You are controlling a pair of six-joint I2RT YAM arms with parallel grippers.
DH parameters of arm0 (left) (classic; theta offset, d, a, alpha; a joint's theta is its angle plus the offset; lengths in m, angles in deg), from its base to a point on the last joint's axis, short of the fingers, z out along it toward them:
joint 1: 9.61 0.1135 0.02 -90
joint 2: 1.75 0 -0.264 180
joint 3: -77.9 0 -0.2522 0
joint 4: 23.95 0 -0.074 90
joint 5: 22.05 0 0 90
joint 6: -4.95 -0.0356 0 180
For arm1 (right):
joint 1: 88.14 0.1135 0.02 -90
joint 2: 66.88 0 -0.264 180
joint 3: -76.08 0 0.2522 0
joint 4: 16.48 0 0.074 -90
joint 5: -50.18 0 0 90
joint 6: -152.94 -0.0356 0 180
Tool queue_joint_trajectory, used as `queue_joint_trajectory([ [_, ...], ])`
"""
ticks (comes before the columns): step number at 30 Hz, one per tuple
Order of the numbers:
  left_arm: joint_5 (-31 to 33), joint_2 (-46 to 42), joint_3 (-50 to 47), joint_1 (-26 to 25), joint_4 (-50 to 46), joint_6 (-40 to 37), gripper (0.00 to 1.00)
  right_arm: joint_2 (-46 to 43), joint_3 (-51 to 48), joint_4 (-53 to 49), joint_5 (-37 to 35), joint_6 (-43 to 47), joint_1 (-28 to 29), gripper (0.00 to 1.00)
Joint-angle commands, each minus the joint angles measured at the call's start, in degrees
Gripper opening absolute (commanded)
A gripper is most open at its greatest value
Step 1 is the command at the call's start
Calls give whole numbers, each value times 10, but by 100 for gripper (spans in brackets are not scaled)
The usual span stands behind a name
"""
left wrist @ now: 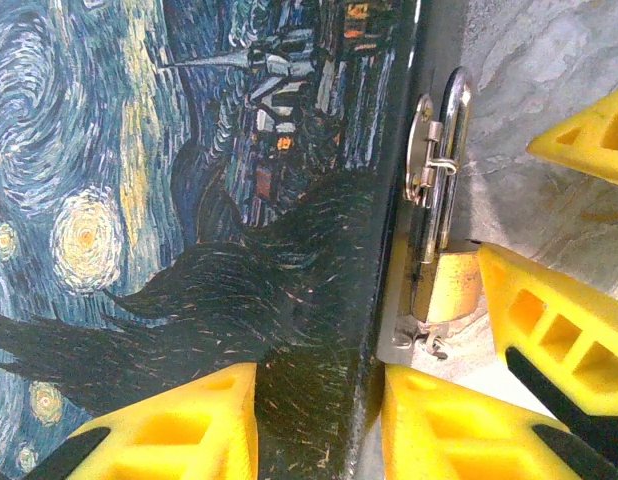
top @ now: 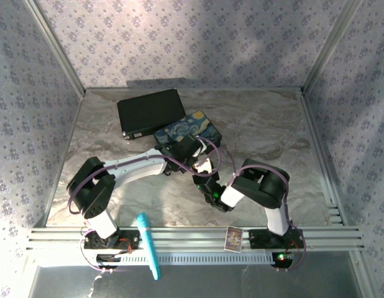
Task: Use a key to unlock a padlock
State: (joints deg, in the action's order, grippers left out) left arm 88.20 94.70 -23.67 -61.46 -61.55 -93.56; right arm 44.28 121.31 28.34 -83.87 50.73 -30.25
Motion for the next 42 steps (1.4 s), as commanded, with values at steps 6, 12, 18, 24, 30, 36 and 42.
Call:
queue_joint_trajectory([
  [6,-153,32,-49,-42,-168,8,32,-72,-31,-12,49,-129,-73,40],
  [12,-154,34,-43,-44,-169,13,32,-155,-98,-38,110,-190,-95,42],
  [18,-144,24,-42,-44,-169,29,32,-243,-88,-175,264,-233,-119,54],
  [24,-148,25,-39,-38,-160,38,33,-246,-107,-149,377,-308,-139,59],
  [30,-149,22,-41,-39,-165,36,33,-194,-101,-116,373,-343,-137,60],
  [36,-152,22,-39,-40,-166,38,33,-122,-92,-54,386,-385,-139,58],
  [42,-151,24,-39,-41,-171,37,33,-87,-84,-9,396,-408,-134,58],
])
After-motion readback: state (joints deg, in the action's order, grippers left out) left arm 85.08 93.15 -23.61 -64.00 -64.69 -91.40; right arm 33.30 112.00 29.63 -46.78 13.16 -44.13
